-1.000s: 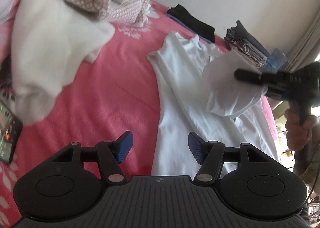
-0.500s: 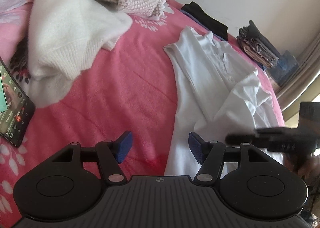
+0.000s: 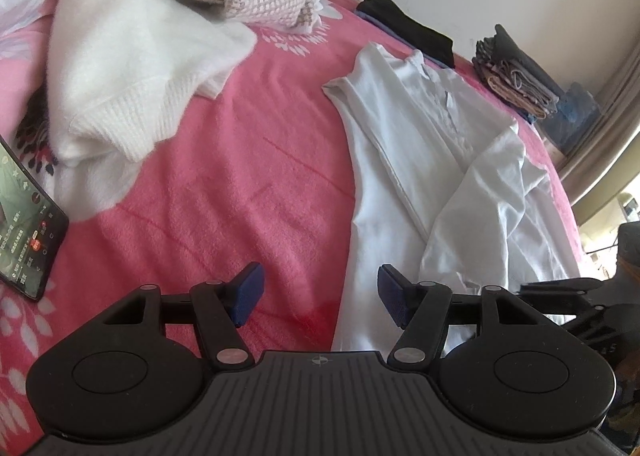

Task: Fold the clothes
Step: 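Carry the lifted shoulder edge across the shirt body with the right gripper, then lower the shirt side onto the shirt front and open the right gripper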

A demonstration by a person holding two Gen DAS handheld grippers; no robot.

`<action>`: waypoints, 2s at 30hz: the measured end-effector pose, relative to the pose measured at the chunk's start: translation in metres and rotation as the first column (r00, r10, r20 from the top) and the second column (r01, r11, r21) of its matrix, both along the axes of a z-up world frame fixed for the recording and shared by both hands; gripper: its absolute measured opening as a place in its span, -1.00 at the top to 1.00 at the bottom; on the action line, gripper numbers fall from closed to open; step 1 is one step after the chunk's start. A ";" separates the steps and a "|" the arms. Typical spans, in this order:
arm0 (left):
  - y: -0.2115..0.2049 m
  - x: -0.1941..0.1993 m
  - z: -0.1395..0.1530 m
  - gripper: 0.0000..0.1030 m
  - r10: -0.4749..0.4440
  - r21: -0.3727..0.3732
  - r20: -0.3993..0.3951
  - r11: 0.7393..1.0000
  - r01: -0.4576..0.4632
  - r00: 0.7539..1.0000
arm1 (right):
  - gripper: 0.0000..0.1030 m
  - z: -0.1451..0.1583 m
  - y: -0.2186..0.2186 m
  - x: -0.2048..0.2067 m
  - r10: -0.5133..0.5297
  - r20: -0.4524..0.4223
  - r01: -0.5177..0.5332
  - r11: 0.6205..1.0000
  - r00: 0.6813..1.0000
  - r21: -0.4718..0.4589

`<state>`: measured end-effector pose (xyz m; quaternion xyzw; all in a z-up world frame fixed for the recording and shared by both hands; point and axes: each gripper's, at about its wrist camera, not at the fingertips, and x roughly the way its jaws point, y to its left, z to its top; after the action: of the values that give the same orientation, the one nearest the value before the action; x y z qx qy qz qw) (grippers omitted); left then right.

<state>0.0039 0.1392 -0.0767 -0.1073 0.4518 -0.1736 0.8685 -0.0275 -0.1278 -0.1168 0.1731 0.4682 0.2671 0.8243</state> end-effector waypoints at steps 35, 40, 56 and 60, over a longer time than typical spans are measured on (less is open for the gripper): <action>-0.069 -0.010 -0.011 -0.40 -0.334 0.190 0.074 0.930 0.315 0.940 | -0.19 -0.017 -0.065 -0.068 -0.482 -0.201 0.515 0.841 0.853 0.165; -0.089 -0.012 -0.016 -0.34 -0.425 0.217 0.102 0.892 0.397 0.900 | -0.12 -0.027 -0.065 -0.060 -0.491 -0.242 0.534 0.829 0.837 0.168; -0.103 -0.035 -0.022 -0.10 -0.614 0.305 0.164 0.776 0.552 0.772 | 0.01 0.020 0.009 -0.056 -0.120 0.121 0.145 0.964 0.985 -0.223; -0.107 -0.037 -0.028 0.03 -0.615 0.349 0.160 0.767 0.539 0.772 | 0.03 0.017 0.011 -0.056 -0.136 0.134 0.168 0.950 0.982 -0.262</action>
<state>-0.0333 0.0319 -0.1043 0.1877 0.3626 -0.3806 0.8297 -0.0832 -0.1168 -0.0998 0.0781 0.4376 0.1455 0.8839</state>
